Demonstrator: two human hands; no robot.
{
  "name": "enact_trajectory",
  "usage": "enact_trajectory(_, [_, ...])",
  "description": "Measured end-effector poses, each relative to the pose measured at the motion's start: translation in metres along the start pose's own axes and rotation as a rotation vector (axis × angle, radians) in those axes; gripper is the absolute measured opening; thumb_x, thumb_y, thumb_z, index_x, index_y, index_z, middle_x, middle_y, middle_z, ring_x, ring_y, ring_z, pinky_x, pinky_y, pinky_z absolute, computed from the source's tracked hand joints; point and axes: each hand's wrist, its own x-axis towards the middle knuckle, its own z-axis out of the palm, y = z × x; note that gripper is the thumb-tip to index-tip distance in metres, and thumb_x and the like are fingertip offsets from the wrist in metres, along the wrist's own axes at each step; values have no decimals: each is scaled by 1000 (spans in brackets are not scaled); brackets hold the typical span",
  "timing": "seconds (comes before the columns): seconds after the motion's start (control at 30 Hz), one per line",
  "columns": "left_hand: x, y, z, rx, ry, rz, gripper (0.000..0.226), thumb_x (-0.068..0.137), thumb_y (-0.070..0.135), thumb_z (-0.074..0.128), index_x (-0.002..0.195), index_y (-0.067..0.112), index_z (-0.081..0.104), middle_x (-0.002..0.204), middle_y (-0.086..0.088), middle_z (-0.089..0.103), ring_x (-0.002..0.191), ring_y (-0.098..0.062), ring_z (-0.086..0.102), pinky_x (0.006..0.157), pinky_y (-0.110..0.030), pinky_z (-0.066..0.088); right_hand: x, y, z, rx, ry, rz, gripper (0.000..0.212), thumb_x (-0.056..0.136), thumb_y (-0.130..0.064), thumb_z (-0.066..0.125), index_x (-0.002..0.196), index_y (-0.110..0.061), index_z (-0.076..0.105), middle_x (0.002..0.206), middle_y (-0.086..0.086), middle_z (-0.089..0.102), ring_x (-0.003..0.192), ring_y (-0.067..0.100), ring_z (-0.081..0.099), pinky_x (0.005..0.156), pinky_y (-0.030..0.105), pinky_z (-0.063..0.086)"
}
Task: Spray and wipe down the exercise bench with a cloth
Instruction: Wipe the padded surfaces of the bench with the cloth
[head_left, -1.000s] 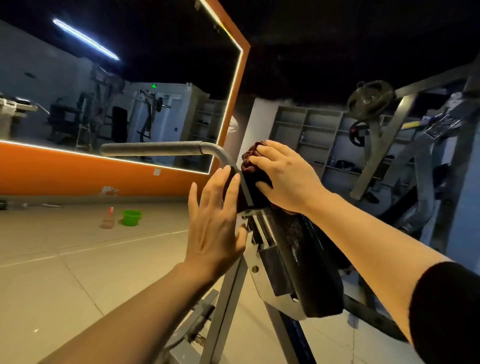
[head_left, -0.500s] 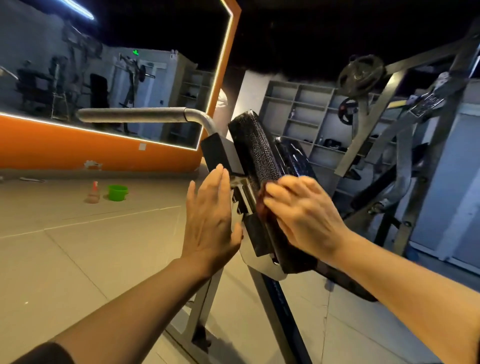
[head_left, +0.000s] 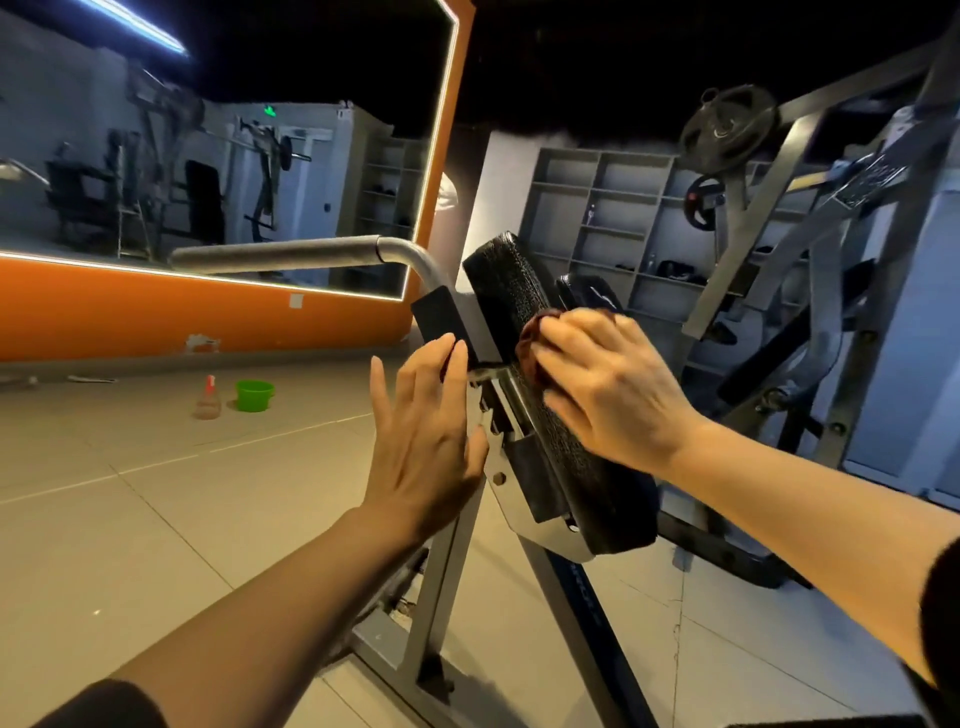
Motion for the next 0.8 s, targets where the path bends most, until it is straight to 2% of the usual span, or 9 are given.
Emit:
enact_trajectory(0.1, [23, -11, -10, -38, 23, -37, 73, 85, 46, 42, 144, 4, 37, 146, -18, 37, 137, -30, 30, 113, -64, 13, -5, 7, -3, -58, -125, -276, 38, 93, -22, 47, 126, -12, 62, 135, 9, 56, 125, 30, 49, 98, 44, 43])
enact_trajectory(0.23, [49, -11, -12, -75, -20, -32, 86, 82, 56, 46, 148, 4, 28, 149, -15, 32, 141, -29, 27, 115, -61, 8, 51, 11, -3, -77, -24, 39, 32, 85, -18, 57, 113, -9, 67, 123, 11, 60, 113, 32, 53, 84, 43, 44])
enact_trajectory(0.33, [60, -14, -12, -72, -70, -18, 94, 81, 53, 62, 150, 4, 22, 150, -13, 32, 141, -28, 28, 115, -60, 6, 68, 6, 10, -132, -17, -199, 27, 89, -19, 52, 108, -11, 68, 116, 9, 61, 105, 27, 54, 81, 39, 44])
enact_trajectory(0.37, [63, -16, -13, -66, -80, -20, 95, 81, 54, 64, 150, 5, 22, 149, -11, 34, 140, -27, 30, 115, -60, 5, 73, 10, 11, -144, -2, -192, 26, 88, -19, 53, 106, -11, 69, 113, 9, 63, 102, 27, 56, 79, 38, 45])
enact_trajectory(0.47, [68, -20, -15, -75, -71, -22, 87, 78, 58, 60, 144, 11, 31, 136, -6, 48, 128, -24, 43, 115, -60, 8, 89, 13, 13, -83, 113, 67, 25, 84, -19, 64, 104, -7, 70, 108, 13, 66, 98, 31, 58, 75, 41, 47])
enact_trajectory(0.57, [69, -20, -16, -112, -42, -24, 70, 76, 56, 61, 131, 18, 40, 120, 0, 54, 115, -20, 49, 114, -60, 19, 98, 7, 23, -118, 104, -80, 20, 87, -20, 60, 102, -9, 68, 107, 10, 64, 97, 29, 56, 77, 40, 45])
enact_trajectory(0.6, [70, -21, -16, -122, -39, -28, 67, 75, 56, 61, 128, 19, 41, 117, 1, 54, 112, -18, 50, 114, -59, 21, 103, 10, 23, -126, 109, -65, 20, 86, -20, 62, 101, -9, 68, 106, 11, 64, 97, 29, 57, 76, 40, 46])
enact_trajectory(0.7, [72, -22, -17, -124, -42, -28, 64, 74, 58, 60, 124, 21, 44, 113, 3, 54, 108, -17, 50, 113, -58, 23, 116, 10, 20, -72, 161, 200, 28, 80, -21, 72, 103, -5, 70, 104, 14, 66, 96, 34, 59, 76, 43, 49])
enact_trajectory(0.8, [73, -23, -18, -133, -52, -37, 60, 75, 60, 58, 121, 24, 44, 110, 5, 52, 105, -15, 49, 113, -57, 23, 119, 2, 28, -96, 128, 6, 25, 80, -21, 71, 101, -7, 71, 103, 12, 66, 96, 32, 59, 78, 43, 49])
